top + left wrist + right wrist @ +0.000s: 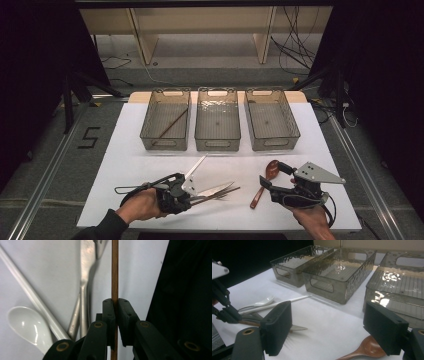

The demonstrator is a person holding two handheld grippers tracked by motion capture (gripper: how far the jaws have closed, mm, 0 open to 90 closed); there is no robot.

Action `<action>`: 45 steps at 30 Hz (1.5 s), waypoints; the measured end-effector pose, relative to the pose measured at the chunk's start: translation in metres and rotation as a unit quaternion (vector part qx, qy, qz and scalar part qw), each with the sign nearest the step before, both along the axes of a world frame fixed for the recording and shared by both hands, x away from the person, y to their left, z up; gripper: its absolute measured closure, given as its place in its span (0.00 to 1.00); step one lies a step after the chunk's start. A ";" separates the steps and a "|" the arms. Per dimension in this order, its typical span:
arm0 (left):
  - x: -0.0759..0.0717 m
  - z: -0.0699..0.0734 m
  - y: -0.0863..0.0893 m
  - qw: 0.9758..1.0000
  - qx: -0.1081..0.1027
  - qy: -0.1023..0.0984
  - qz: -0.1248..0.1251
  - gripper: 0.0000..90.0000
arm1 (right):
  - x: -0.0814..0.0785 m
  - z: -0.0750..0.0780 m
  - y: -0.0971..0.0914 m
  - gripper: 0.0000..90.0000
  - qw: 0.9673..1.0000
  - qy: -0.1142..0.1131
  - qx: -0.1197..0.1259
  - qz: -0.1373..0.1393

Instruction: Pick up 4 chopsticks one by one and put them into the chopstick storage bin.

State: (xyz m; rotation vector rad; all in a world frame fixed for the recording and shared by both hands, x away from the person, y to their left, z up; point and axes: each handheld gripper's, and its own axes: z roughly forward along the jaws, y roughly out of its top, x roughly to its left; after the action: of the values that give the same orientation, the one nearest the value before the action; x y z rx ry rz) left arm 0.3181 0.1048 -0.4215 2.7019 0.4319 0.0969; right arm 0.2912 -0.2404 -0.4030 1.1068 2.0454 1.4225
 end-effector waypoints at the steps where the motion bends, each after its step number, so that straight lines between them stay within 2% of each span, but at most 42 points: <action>1: 0.001 0.002 0.001 1.000 -0.008 -0.003 0.005 0.93 | 0.000 0.000 0.000 0.27 1.000 0.000 0.000 0.000; 7: 0.010 0.017 0.010 0.998 -0.052 -0.022 0.037 0.93 | 0.000 0.000 -0.001 0.27 1.000 0.001 -0.001 -0.003; 16: 0.028 0.039 0.026 0.992 -0.081 -0.049 0.082 0.93 | 0.001 -0.001 0.000 0.27 1.000 0.001 -0.001 -0.003; 25: 0.050 0.048 0.033 0.985 -0.104 -0.068 0.119 0.93 | 0.001 -0.001 -0.001 0.27 1.000 0.003 0.000 -0.004; 32: 0.074 0.059 0.039 0.976 -0.126 -0.085 0.157 0.93 | 0.000 0.000 -0.001 0.27 1.000 0.001 0.002 -0.005; 35: 0.085 0.064 0.042 0.972 -0.130 -0.090 0.174 0.93 | 0.001 -0.001 -0.001 0.27 1.000 0.001 0.002 -0.005; 39: 0.103 0.067 0.049 0.965 -0.133 -0.096 0.205 0.93 | 0.001 0.000 -0.001 0.27 1.000 0.001 0.003 -0.005; 40: 0.108 0.067 0.051 0.962 -0.136 -0.098 0.215 0.93 | 0.000 0.000 -0.001 0.27 1.000 0.001 0.004 -0.005; 45: 0.127 0.069 0.059 0.957 -0.135 -0.102 0.238 0.93 | 0.001 0.000 -0.002 0.27 1.000 0.002 0.004 -0.005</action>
State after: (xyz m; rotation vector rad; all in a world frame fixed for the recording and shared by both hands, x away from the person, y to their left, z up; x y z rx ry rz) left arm 0.4451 0.1633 -0.3524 2.2428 0.9459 0.4153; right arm 0.2919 -0.2422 -0.4034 1.1225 2.0348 1.4262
